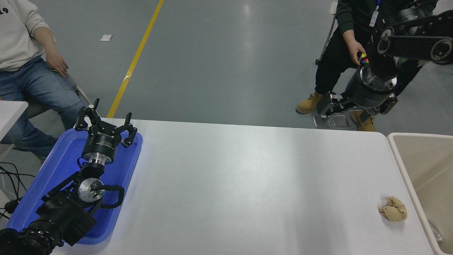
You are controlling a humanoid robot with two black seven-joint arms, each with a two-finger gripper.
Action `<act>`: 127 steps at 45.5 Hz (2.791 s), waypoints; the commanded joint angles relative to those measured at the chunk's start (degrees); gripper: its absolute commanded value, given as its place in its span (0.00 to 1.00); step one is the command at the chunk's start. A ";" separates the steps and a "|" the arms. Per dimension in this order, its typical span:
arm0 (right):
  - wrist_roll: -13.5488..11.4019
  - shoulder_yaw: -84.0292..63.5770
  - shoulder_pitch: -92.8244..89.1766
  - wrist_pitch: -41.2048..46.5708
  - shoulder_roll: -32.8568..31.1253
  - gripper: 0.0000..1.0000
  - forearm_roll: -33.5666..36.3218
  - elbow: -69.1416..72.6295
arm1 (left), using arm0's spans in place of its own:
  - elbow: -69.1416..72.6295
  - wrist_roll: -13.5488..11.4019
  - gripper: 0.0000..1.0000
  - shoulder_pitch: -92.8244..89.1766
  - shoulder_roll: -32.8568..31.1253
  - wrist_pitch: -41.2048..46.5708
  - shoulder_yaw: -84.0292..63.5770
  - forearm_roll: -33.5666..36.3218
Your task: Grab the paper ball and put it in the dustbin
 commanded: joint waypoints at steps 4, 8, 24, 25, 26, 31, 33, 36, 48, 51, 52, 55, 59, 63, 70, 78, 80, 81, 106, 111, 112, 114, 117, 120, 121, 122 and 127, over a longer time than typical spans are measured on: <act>0.06 -2.98 -1.07 0.00 -4.05 1.00 0.96 -3.01 | 0.00 0.00 1.00 0.00 0.00 -0.08 0.00 0.05; 0.06 -5.70 -0.45 0.00 -4.93 1.00 0.96 -4.77 | 0.00 0.00 1.00 0.00 0.00 -0.08 0.00 -0.03; 0.24 -18.01 -1.15 0.00 -10.55 1.00 0.70 -11.89 | 0.00 0.00 1.00 0.00 0.00 -0.08 0.00 0.05; 0.24 -18.01 -1.33 0.00 -11.25 1.00 0.70 -11.98 | 0.00 0.00 1.00 0.00 0.00 -0.08 0.00 -0.03; 0.24 -18.01 -1.50 0.00 -11.96 1.00 0.70 -11.98 | 0.00 0.00 1.00 0.00 0.00 -0.08 0.00 -0.03; 0.15 -18.01 -4.14 0.00 -12.93 1.00 0.61 -11.98 | 0.00 0.00 1.00 -0.09 0.00 -0.08 0.00 -0.03; 0.23 -18.01 -4.93 0.00 -13.02 1.00 0.52 -11.98 | 0.00 0.00 1.00 0.00 0.00 -0.08 0.00 0.05; 0.24 -17.93 -5.98 0.00 -13.72 1.00 0.08 -11.98 | 0.00 0.00 1.00 -0.09 0.00 -0.08 0.00 -0.03; 0.24 -12.75 -12.92 0.00 -16.44 1.00 0.96 -11.37 | 0.00 0.00 1.00 0.00 0.00 -0.08 0.00 -0.03; 0.24 -10.37 -16.08 -0.35 -17.15 1.00 0.61 -11.37 | 0.00 0.00 1.00 0.00 0.00 -0.08 0.00 0.05; 0.24 -9.67 -17.14 -1.66 -17.32 1.00 0.17 -11.37 | 0.00 0.00 1.00 0.00 0.00 -0.08 0.00 -0.03; 0.15 -8.26 -19.87 -5.70 -17.50 1.00 -0.09 -11.45 | 0.00 0.00 1.00 0.00 0.00 -0.08 0.00 -0.03; 0.24 -7.47 -22.59 -9.75 -17.50 1.00 -0.18 -11.72 | 0.00 0.00 1.00 0.00 0.00 -0.08 0.00 0.05; 0.24 -6.94 -26.45 -13.35 -17.50 1.00 -0.09 -11.89 | 0.00 0.00 1.00 0.00 0.00 -0.08 0.00 0.05; 0.24 -2.46 -34.54 -23.28 -17.24 1.00 0.08 -11.89 | 0.00 0.00 1.00 0.00 0.00 -0.08 0.00 0.05; 0.24 3.78 -41.84 -32.95 -17.06 1.00 0.26 -11.98 | 0.00 0.00 1.00 0.00 0.00 -0.08 0.00 -0.03; 0.24 4.92 -42.98 -33.83 -16.97 1.00 0.26 -11.98 | 0.00 0.00 1.00 0.00 0.00 -0.08 0.00 -0.03; 0.24 5.28 -43.68 -34.27 -16.89 1.00 0.26 -12.07 | 0.00 0.00 1.00 0.00 0.00 -0.08 0.00 0.05; 0.24 14.07 -51.69 -37.35 -15.83 1.00 0.87 -12.16 | 0.00 0.00 1.00 0.00 0.00 -0.08 0.00 0.05; 0.24 15.12 -51.69 -37.35 -15.83 1.00 0.87 -12.16 | 0.00 0.00 1.00 0.00 0.00 -0.08 0.00 -0.03; 0.24 15.47 -51.86 -37.35 -15.83 1.00 0.87 -12.16 | 0.00 0.00 1.00 0.00 0.00 -0.08 0.00 0.05; 0.24 16.09 -52.57 -37.35 -15.83 1.00 0.87 -12.16 | 0.00 0.00 1.00 0.00 0.00 -0.08 0.00 0.05; 0.24 17.40 -53.88 -37.35 -15.83 1.00 0.87 -12.25 | 0.00 0.00 1.00 0.00 0.00 -0.08 0.00 -0.03; 0.24 18.11 -54.50 -37.35 -15.83 1.00 0.87 -12.25 | 0.00 0.00 1.00 0.00 0.00 -0.08 0.00 0.05; 0.24 18.37 -54.76 -37.35 -15.74 1.00 0.87 -12.25 | 0.00 0.00 1.00 0.00 0.00 0.01 0.00 -0.03; 0.24 18.46 -54.94 -37.35 -15.74 1.00 0.87 -12.25 | 0.00 0.00 1.00 0.00 0.00 -0.08 0.00 0.05; 0.24 18.99 -55.91 -37.35 -15.30 1.00 0.79 -12.68 | 0.00 0.00 1.00 0.00 0.00 -0.08 0.00 -0.03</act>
